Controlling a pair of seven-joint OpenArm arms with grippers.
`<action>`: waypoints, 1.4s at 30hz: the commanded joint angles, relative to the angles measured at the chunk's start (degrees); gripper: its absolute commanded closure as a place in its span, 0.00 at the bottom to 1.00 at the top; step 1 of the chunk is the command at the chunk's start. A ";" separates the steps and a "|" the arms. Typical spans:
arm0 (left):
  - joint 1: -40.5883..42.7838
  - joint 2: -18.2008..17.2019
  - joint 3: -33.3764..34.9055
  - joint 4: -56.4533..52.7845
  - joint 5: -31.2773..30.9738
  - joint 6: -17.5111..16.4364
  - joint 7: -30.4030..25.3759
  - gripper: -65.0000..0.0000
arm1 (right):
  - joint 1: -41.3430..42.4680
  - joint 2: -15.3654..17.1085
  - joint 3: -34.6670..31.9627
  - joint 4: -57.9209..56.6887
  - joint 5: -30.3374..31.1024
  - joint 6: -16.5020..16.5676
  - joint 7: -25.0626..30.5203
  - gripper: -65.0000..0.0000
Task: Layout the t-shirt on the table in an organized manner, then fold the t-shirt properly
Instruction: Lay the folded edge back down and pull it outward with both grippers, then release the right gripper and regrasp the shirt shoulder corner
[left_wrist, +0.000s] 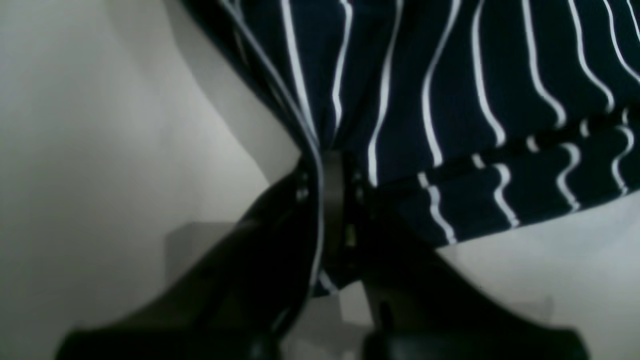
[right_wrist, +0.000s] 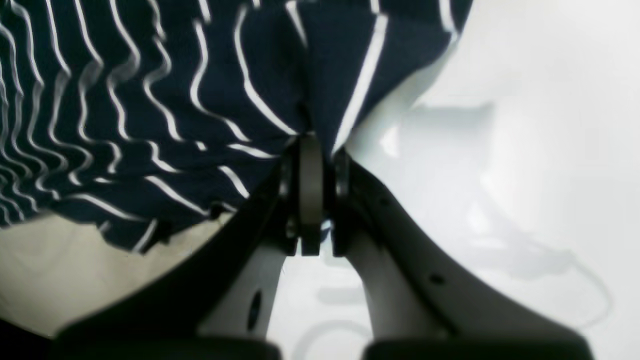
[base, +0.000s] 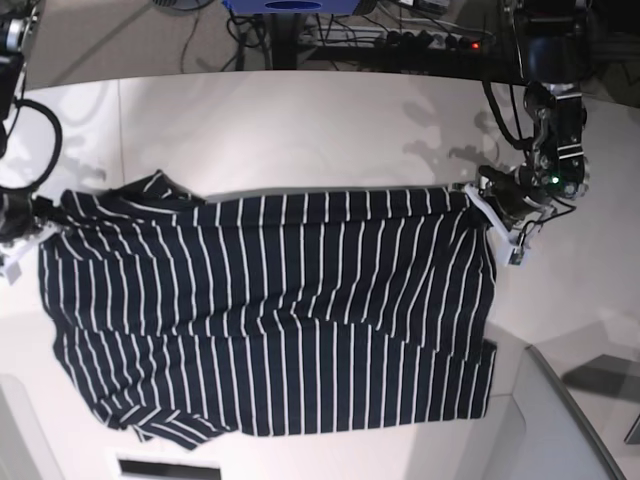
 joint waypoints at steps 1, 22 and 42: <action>-0.14 -1.06 -0.48 2.79 -0.20 0.31 -0.56 1.00 | -0.22 1.15 2.17 3.53 0.48 0.24 0.32 1.00; 8.74 -1.50 -6.72 9.74 -0.02 0.31 3.22 1.00 | -6.37 -2.46 7.89 10.21 0.04 0.24 -7.16 1.00; 9.35 -1.33 -7.16 9.74 -0.02 0.31 3.22 1.00 | -12.97 -3.87 8.33 19.09 0.57 0.59 -2.67 0.27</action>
